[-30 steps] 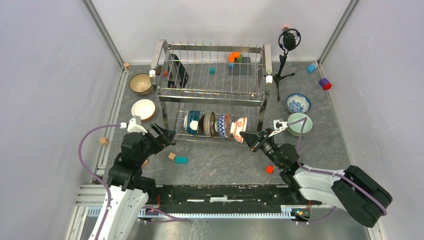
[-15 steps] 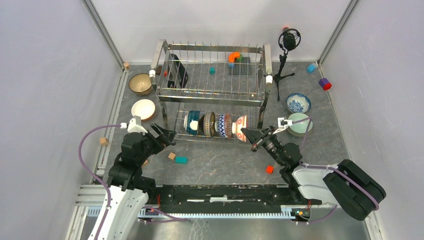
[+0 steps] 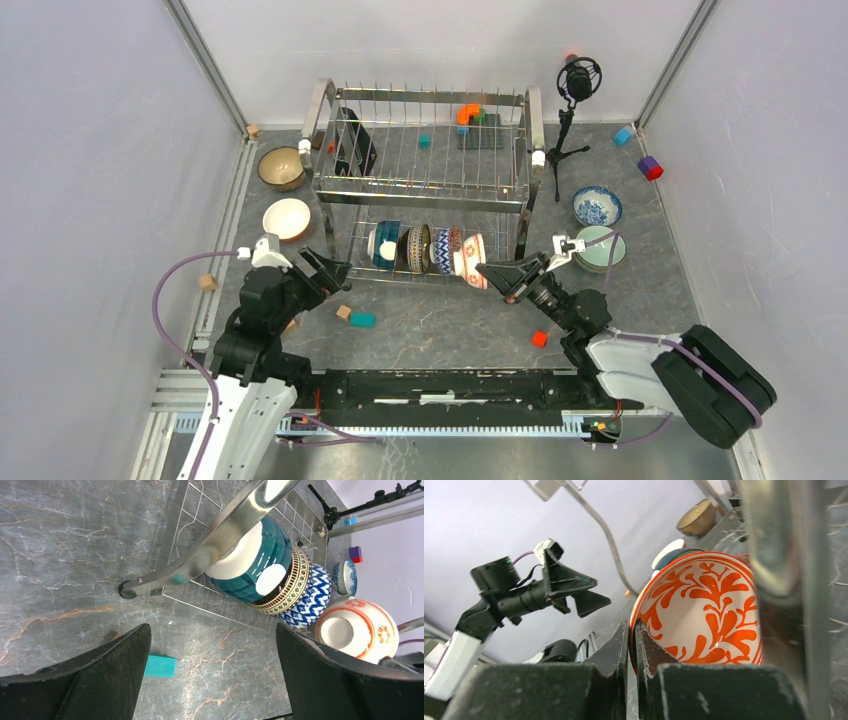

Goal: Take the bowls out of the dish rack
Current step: Pick up the bowl from the dish rack.

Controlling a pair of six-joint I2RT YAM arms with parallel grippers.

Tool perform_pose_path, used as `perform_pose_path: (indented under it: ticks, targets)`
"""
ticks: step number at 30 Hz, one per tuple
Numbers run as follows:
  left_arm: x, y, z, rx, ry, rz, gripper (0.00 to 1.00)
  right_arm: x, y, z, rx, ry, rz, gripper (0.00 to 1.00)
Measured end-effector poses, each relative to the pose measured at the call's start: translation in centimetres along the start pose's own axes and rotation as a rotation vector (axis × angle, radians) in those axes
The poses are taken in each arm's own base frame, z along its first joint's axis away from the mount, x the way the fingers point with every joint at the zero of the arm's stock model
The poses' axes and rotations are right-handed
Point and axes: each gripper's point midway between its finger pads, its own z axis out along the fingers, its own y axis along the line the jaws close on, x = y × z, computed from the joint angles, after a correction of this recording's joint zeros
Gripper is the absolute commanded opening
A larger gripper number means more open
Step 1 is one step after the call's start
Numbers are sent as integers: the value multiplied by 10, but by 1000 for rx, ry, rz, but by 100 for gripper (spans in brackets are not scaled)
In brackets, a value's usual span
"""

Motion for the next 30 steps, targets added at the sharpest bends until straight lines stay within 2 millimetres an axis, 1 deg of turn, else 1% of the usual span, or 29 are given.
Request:
perform_pose_path:
  ticks: [2,5,9,11,15,18,20,25,30]
  targets:
    - [-3,0,-3,-14,-6,-1,100,-2,12,-2,-45,5,-19,0]
    - [-12,0,-10,-38,-35,-2,100,-4,25,-7,-97,20,-65,0]
    - [-22,-1,-15,-56,-72,-18,100,1,32,-16,-121,62,-151,0]
    - [-22,2,-16,-74,-75,-31,100,4,32,-21,-121,85,-189,0]
    - [-15,13,-14,-132,-46,-57,100,14,27,-32,-110,145,-264,0]
    - [-8,21,-12,-179,-12,-60,100,25,16,-40,-81,204,-314,0]
    - [-5,23,-11,-191,6,-60,100,34,9,-46,-65,254,-349,0]
    - [4,13,-13,-136,61,-53,100,39,9,-50,-64,307,-415,0]
    - [2,0,-19,-73,75,-31,100,47,10,-51,-68,349,-456,0]
